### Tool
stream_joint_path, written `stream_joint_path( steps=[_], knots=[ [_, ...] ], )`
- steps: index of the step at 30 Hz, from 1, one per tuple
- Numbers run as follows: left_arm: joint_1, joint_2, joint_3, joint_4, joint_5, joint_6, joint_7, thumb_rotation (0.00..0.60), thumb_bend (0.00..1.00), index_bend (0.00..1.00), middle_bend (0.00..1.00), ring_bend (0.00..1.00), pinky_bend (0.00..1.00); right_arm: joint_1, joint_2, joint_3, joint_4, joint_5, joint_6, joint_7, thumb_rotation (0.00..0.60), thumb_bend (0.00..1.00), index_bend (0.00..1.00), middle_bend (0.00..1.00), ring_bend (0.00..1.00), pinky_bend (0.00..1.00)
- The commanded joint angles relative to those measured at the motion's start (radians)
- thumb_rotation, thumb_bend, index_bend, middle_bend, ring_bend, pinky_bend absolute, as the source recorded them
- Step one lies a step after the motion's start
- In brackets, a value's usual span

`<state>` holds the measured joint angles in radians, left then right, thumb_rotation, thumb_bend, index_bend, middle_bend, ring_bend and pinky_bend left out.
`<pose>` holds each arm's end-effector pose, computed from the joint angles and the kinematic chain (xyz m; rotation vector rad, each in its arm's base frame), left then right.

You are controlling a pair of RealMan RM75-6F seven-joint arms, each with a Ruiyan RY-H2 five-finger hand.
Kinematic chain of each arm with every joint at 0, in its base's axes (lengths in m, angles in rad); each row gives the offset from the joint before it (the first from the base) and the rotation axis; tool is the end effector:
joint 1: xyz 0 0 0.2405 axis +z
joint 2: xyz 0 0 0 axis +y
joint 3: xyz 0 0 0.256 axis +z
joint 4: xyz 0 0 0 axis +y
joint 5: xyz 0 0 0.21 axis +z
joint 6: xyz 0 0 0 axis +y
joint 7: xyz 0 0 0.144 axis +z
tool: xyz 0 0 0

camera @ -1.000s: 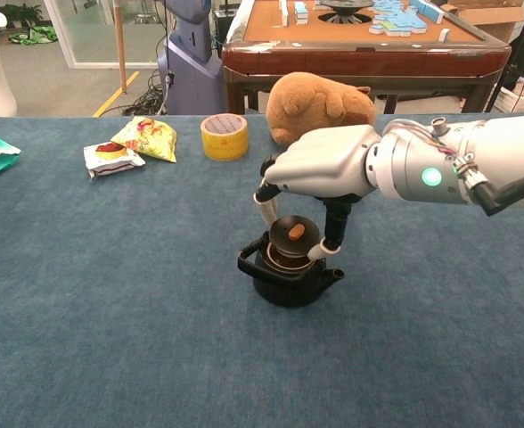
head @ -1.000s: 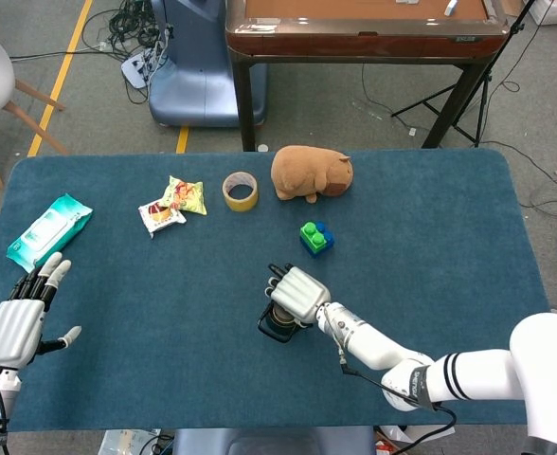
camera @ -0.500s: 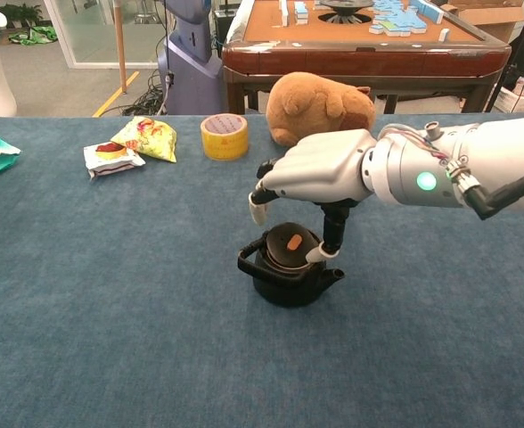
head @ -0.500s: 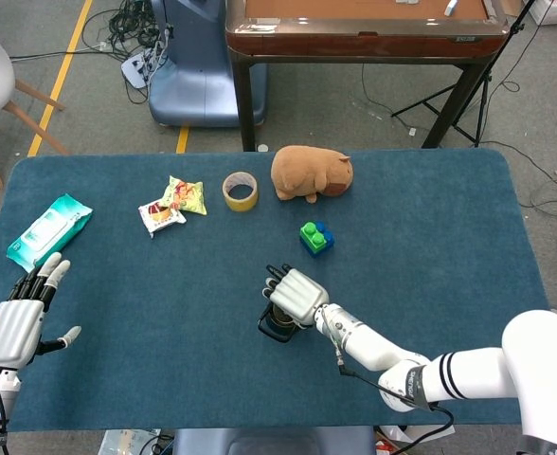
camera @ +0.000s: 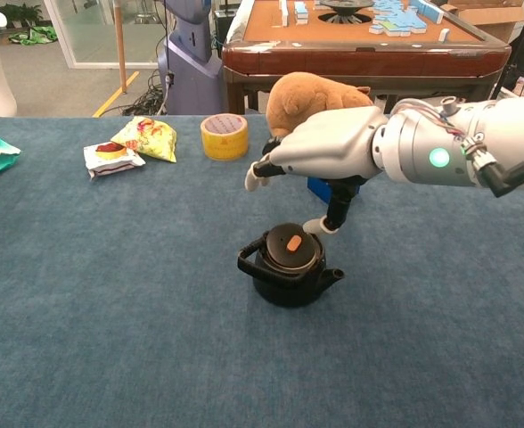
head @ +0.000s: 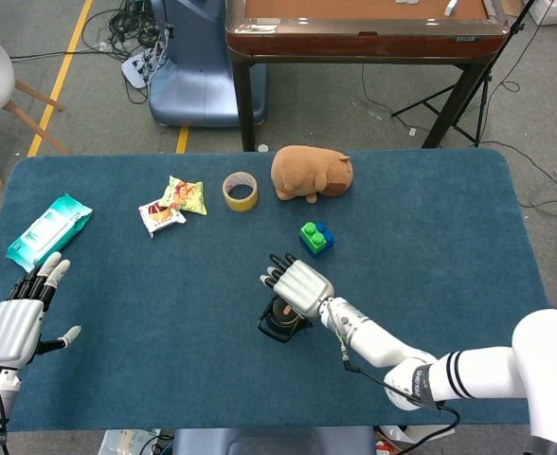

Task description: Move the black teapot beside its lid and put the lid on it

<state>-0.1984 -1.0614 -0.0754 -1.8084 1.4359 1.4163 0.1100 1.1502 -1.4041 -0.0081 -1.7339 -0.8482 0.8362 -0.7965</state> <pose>-0.2618 0.2137 0.1567 -1.4406 -0.9184 -0.9626 -0.0616 -0.3278 -0.0239 2.3501 -0.4088 0.5879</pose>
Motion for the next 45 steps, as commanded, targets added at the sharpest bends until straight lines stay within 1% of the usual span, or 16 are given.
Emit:
stream_joint_path(
  steps=[1, 4, 9, 15, 23, 37, 41, 45],
  knots=[
    [0.002, 0.000, 0.000, 0.001, -0.001, 0.002, -0.001, 0.600, 0.17, 0.00, 0.00, 0.00, 0.08, 0.005, 0.001, -0.004, -0.003, 0.006, -0.015, 0.005, 0.600, 0.32, 0.15, 0.17, 0.01, 0.15],
    [0.003, 0.001, 0.000, 0.002, -0.004, 0.000, -0.003, 0.600, 0.17, 0.00, 0.00, 0.00, 0.08, 0.001, 0.016, -0.016, -0.022, -0.006, -0.020, 0.013, 0.600, 0.32, 0.15, 0.17, 0.01, 0.15],
    [0.004, -0.001, 0.001, 0.001, -0.001, -0.001, 0.000, 0.600, 0.17, 0.00, 0.00, 0.00, 0.08, -0.013, 0.053, -0.036, -0.062, -0.023, -0.031, 0.041, 0.600, 0.32, 0.21, 0.17, 0.01, 0.15],
    [0.004, -0.002, 0.000, -0.003, 0.000, -0.001, 0.005, 0.600, 0.17, 0.00, 0.00, 0.00, 0.08, -0.014, 0.064, -0.055, -0.066, -0.030, -0.051, 0.053, 0.600, 0.33, 0.21, 0.17, 0.01, 0.14],
    [0.008, 0.000, 0.000, -0.005, -0.003, 0.000, 0.007, 0.600, 0.17, 0.00, 0.00, 0.00, 0.08, -0.009, 0.051, -0.060, -0.045, -0.028, -0.057, 0.056, 0.600, 0.33, 0.21, 0.17, 0.01, 0.13],
    [0.006, -0.003, -0.001, -0.005, -0.002, -0.005, 0.007, 0.600, 0.17, 0.00, 0.00, 0.00, 0.08, -0.007, 0.085, -0.092, -0.086, -0.036, -0.047, 0.032, 0.600, 0.33, 0.21, 0.17, 0.01, 0.13],
    [0.009, -0.001, -0.001, -0.005, -0.002, 0.000, 0.005, 0.600, 0.17, 0.00, 0.00, 0.00, 0.08, -0.017, 0.092, -0.083, -0.102, -0.058, -0.025, 0.046, 0.600, 0.33, 0.21, 0.17, 0.01, 0.13],
    [0.009, 0.003, -0.002, -0.008, -0.002, -0.001, 0.006, 0.600, 0.17, 0.00, 0.00, 0.00, 0.08, -0.037, 0.129, -0.068, -0.130, -0.087, 0.013, 0.071, 0.600, 0.33, 0.22, 0.17, 0.01, 0.13]
  ],
)
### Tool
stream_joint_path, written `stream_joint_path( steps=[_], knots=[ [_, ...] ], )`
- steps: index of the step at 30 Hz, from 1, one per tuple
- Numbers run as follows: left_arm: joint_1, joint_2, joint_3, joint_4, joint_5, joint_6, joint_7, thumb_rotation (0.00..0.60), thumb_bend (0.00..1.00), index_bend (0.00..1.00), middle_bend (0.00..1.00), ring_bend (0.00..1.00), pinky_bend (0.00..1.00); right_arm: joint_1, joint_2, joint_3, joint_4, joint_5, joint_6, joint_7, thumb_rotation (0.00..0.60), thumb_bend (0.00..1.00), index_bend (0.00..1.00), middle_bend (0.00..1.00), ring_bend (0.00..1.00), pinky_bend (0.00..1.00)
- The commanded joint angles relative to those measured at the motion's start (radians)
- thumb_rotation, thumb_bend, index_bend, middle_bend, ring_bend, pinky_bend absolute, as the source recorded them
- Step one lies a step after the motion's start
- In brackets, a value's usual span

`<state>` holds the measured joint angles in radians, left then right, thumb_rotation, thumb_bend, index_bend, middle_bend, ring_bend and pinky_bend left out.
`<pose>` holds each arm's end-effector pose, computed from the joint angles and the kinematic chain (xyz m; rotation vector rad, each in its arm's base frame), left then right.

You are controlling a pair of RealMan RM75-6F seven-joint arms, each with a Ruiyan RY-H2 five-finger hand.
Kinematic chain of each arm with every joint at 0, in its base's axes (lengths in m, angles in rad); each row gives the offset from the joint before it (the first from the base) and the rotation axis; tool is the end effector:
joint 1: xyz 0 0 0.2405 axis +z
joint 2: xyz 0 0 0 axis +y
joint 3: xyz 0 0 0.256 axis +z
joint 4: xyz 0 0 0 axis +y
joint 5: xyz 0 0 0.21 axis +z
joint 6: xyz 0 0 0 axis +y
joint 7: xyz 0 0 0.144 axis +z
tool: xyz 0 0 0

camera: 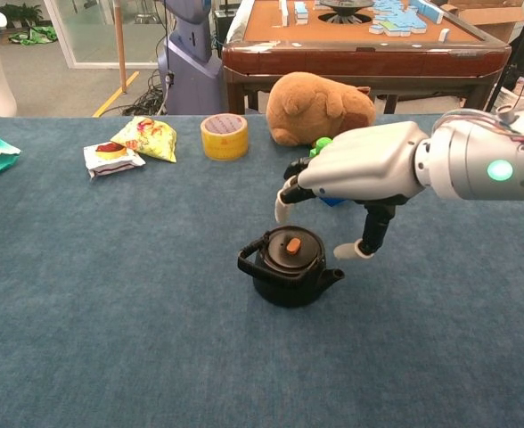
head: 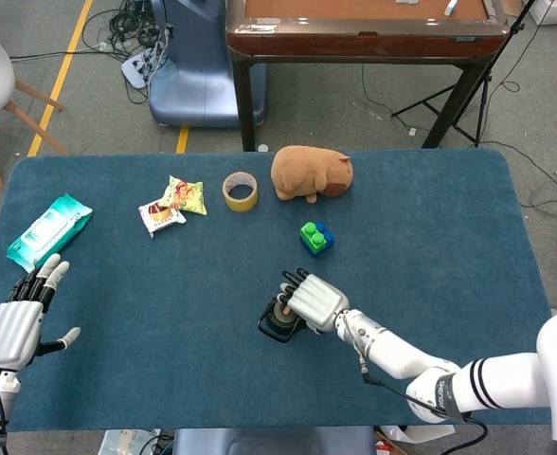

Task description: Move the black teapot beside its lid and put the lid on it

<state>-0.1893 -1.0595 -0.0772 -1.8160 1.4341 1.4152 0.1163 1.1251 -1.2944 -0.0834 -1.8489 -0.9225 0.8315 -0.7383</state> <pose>-0.2623 0.2114 0.1568 -1.4353 -0.9242 -0.9553 -0.0816 -0.3064 -0.0025 2.4069 -0.4351 0.5458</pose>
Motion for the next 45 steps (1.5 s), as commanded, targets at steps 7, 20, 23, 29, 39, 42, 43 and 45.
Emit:
stream_joint_path(
  steps=[7, 20, 23, 29, 39, 42, 43, 45],
  knots=[
    [-0.001, 0.006, -0.005, -0.004, 0.005, 0.003, -0.004, 0.600, 0.17, 0.00, 0.00, 0.00, 0.08, -0.102, 0.120, 0.001, -0.074, -0.050, 0.142, 0.056, 0.600, 0.33, 0.21, 0.19, 0.03, 0.15],
    [0.007, 0.000, 0.002, -0.001, 0.021, 0.021, 0.031, 0.600, 0.17, 0.00, 0.00, 0.00, 0.08, -0.442, 0.193, -0.077, -0.054, -0.244, 0.550, 0.119, 0.600, 0.33, 0.21, 0.22, 0.08, 0.20],
    [0.014, -0.006, 0.006, 0.000, 0.027, 0.033, 0.039, 0.600, 0.17, 0.00, 0.00, 0.00, 0.08, -0.525, 0.203, -0.089, -0.020, -0.281, 0.626, 0.168, 0.600, 0.33, 0.22, 0.22, 0.08, 0.20],
    [0.032, -0.038, 0.019, 0.013, 0.043, 0.059, 0.058, 0.600, 0.17, 0.00, 0.00, 0.00, 0.08, -0.680, 0.245, -0.107, 0.023, -0.294, 0.722, 0.262, 0.600, 0.33, 0.21, 0.22, 0.08, 0.20],
    [0.068, -0.086, 0.030, 0.022, 0.056, 0.117, 0.122, 0.600, 0.17, 0.00, 0.00, 0.00, 0.08, -0.826, 0.281, -0.122, 0.055, -0.373, 0.771, 0.348, 0.600, 0.33, 0.21, 0.22, 0.08, 0.20],
    [0.077, -0.089, 0.034, 0.015, 0.058, 0.124, 0.132, 0.600, 0.17, 0.00, 0.00, 0.00, 0.08, -0.847, 0.285, -0.111, 0.061, -0.396, 0.765, 0.353, 0.600, 0.33, 0.22, 0.22, 0.08, 0.20],
    [0.079, -0.090, 0.034, 0.015, 0.059, 0.126, 0.134, 0.600, 0.17, 0.00, 0.00, 0.00, 0.08, -0.851, 0.285, -0.106, 0.062, -0.399, 0.762, 0.355, 0.600, 0.33, 0.22, 0.22, 0.08, 0.20],
    [0.082, -0.092, 0.033, 0.016, 0.059, 0.130, 0.136, 0.600, 0.17, 0.00, 0.00, 0.00, 0.08, -0.858, 0.284, -0.094, 0.067, -0.408, 0.753, 0.361, 0.600, 0.33, 0.22, 0.22, 0.08, 0.20]
  ],
)
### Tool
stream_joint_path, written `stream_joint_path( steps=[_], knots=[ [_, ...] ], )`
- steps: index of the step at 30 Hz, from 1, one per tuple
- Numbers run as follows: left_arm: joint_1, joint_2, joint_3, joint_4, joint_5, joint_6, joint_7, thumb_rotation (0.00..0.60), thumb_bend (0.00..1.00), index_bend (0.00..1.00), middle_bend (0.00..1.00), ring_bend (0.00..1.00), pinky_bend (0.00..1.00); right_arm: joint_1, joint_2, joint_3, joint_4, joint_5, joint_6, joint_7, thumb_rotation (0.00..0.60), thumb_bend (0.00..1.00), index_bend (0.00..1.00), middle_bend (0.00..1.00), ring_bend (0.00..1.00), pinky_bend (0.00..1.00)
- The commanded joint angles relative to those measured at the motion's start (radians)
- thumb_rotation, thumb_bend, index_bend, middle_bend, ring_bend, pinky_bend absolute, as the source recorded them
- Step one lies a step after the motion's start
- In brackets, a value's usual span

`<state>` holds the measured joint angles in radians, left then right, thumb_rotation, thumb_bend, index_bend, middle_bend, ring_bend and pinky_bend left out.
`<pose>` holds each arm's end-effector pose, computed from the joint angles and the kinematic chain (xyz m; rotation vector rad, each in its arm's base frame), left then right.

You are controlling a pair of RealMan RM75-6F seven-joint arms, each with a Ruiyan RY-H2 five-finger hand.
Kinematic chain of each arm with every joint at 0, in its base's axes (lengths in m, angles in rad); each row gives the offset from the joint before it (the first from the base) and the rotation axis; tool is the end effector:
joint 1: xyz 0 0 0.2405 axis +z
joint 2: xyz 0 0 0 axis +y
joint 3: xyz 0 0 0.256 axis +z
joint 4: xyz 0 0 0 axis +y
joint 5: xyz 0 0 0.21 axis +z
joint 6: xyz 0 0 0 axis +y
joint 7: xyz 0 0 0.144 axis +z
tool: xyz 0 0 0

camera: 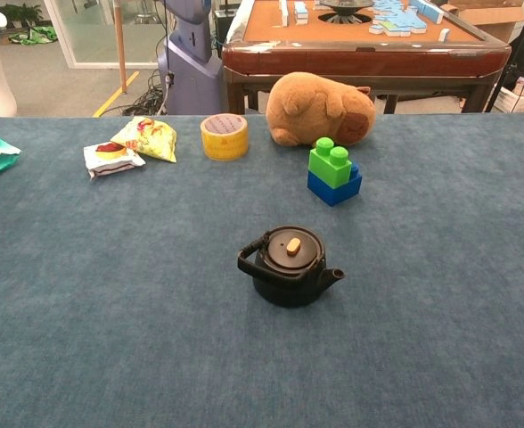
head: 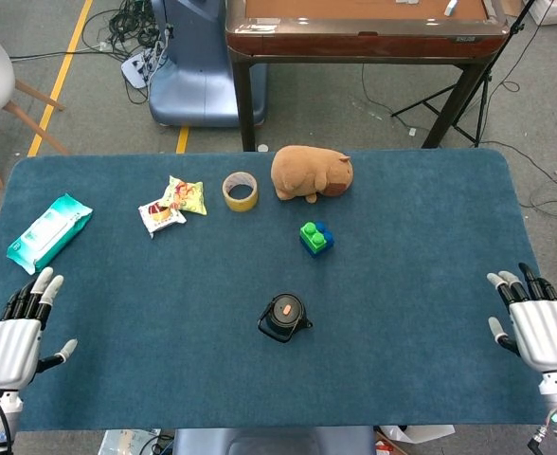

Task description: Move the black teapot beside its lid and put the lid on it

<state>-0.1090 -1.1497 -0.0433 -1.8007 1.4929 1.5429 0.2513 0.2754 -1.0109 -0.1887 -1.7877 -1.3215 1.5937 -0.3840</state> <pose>-0.2644 0.1824 0.1430 -1.3864 -0.8375 -0.9233 -0.2927 -0.1843 0.1747 1.5008 -0.6890 0.5815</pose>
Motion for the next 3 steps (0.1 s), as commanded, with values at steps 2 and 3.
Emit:
stream_joint_path(
  steps=[2, 3],
  knots=[
    [0.004, -0.003, -0.002, 0.002, -0.001, 0.004, -0.001, 0.600, 0.17, 0.00, 0.00, 0.00, 0.08, -0.012, 0.001, 0.020, 0.007, -0.018, -0.018, 0.006, 0.600, 0.33, 0.21, 0.22, 0.08, 0.20],
    [0.005, -0.004, -0.003, 0.004, -0.001, 0.005, -0.002, 0.600, 0.17, 0.00, 0.00, 0.00, 0.08, -0.015, 0.001, 0.026, 0.008, -0.029, -0.022, 0.005, 0.600, 0.33, 0.21, 0.22, 0.08, 0.20]
  ],
)
